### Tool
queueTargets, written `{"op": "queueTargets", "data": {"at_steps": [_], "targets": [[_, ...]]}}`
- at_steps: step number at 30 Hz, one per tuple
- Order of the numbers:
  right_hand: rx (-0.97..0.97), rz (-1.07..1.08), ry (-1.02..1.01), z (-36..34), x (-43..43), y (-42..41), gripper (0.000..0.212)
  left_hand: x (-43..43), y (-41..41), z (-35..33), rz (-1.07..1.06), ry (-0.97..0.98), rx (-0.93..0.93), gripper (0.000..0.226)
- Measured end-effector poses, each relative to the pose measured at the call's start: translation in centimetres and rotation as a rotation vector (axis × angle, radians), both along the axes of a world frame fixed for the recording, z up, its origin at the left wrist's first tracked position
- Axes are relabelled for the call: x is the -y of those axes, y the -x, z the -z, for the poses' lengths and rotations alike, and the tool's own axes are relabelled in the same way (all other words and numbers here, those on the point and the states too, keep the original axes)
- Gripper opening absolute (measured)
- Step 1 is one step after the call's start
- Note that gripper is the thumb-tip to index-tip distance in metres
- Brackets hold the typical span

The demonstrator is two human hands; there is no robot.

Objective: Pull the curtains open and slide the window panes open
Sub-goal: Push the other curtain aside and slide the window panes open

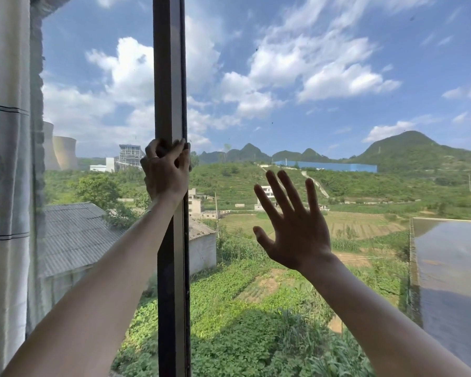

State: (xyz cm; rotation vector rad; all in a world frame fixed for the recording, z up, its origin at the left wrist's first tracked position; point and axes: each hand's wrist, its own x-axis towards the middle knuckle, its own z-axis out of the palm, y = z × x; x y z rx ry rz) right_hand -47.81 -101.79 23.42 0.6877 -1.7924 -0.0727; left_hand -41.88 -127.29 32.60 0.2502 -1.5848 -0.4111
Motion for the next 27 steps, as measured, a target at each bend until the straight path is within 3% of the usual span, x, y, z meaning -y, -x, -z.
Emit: {"op": "queueTargets", "data": {"at_steps": [2,5,11,16,22,27], "targets": [[0.008,0.000,-0.007,-0.1,-0.1,-0.1,0.081,0.2,0.1,0.0,-0.071,-0.013,0.050,0.039],[0.018,0.010,-0.011,0.0,-0.1,-0.2,0.081,-0.1,0.3,1.6,0.007,0.025,0.079,0.043],[0.096,-0.002,-0.023,-0.2,-0.3,-0.7,0.081,-2.7,-1.6,8.0,0.050,0.079,0.329,0.060],[0.263,-0.160,0.028,0.4,-0.6,-2.8,0.080,-6.7,-4.5,13.8,0.087,0.064,0.542,0.066],[0.560,-0.495,0.175,8.1,-6.0,-6.4,0.057,-12.3,-6.9,19.7,0.113,0.106,0.701,0.058],[0.760,-0.450,0.252,14.6,-14.4,-8.4,0.051,-18.7,-6.9,23.0,0.214,0.174,0.717,0.045]]}}
